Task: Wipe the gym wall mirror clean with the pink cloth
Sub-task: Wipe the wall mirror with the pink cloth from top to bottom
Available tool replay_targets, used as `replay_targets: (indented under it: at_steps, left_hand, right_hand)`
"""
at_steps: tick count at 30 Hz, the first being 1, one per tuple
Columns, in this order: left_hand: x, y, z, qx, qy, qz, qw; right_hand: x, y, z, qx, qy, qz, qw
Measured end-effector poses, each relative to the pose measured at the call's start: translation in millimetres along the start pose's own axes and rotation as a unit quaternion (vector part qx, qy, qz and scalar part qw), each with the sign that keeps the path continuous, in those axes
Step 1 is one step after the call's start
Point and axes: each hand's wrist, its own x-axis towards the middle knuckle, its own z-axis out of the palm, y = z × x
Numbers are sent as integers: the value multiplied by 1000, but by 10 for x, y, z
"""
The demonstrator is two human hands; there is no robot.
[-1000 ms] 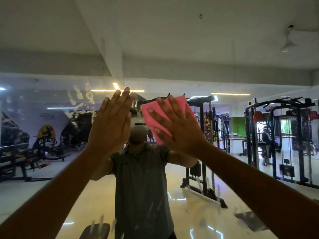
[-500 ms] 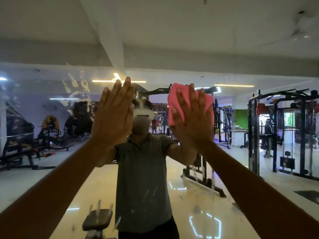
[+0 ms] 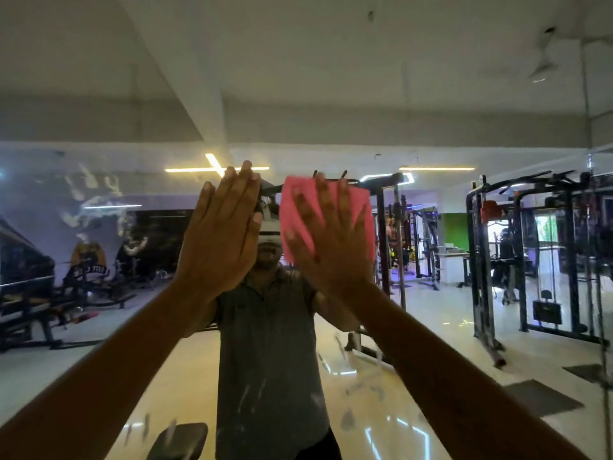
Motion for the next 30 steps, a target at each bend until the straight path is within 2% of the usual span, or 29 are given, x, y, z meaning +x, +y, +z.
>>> replay_targets:
  at_steps: [2, 3, 6, 8, 9, 12, 13, 14, 17, 19, 20, 22, 24, 26, 29, 30]
  left_hand:
    - [95, -8, 59, 18, -7, 2, 1000]
    - [112, -23, 94, 18, -9, 0, 1000]
    - [115, 6, 170, 18, 7, -1, 1000]
    - [127, 68, 157, -14, 14, -18, 1000]
    - [131, 77, 134, -32, 19, -30, 999]
    - [119, -13, 22, -39, 45, -55, 997]
    - [104, -70, -8, -33, 45, -50, 997]
    - [82, -120, -25, -30, 39, -44, 998]
    - [37, -289, -30, -34, 52, -56, 996]
    - [27, -402, -18, -46, 69, -55, 995]
    - [18, -464, -17, -45, 71, -60, 995]
    - [14, -598, -67, -33, 70, -78, 994]
    - [0, -672, -139, -28, 56, -73, 995]
    - [-42, -774, -197, -35, 43, -45, 997]
    - [-61, -868, -236, -43, 39, -19, 998]
    - [-49, -906, -241, -39, 34, -11, 999]
  right_hand:
    - [-353, 266, -24, 14, -31, -62, 998]
    - [-425, 443, -42, 16, -35, -60, 997]
    - [-36, 708, -86, 7, -8, 41, 999]
    - [373, 515, -139, 13, 15, 99, 995]
    - [474, 350, -163, 14, 22, 91, 996]
    - [150, 116, -94, -4, -5, -89, 996]
    - [-54, 197, -87, 6, -22, -132, 991]
    - [-165, 344, -89, 18, -30, -134, 990]
    - [309, 639, -109, -8, 6, -14, 1000]
    - [831, 397, -165, -34, 13, 23, 999]
    - [948, 173, -173, -43, 7, 3, 999]
    - [815, -202, -128, -35, -3, -107, 994]
    - [345, -180, -57, -15, -23, -183, 983]
    - [115, 50, -84, 1, -23, -129, 991]
    - [716, 16, -199, -17, 15, 57, 998]
    - [958, -210, -250, -19, 9, 79, 997]
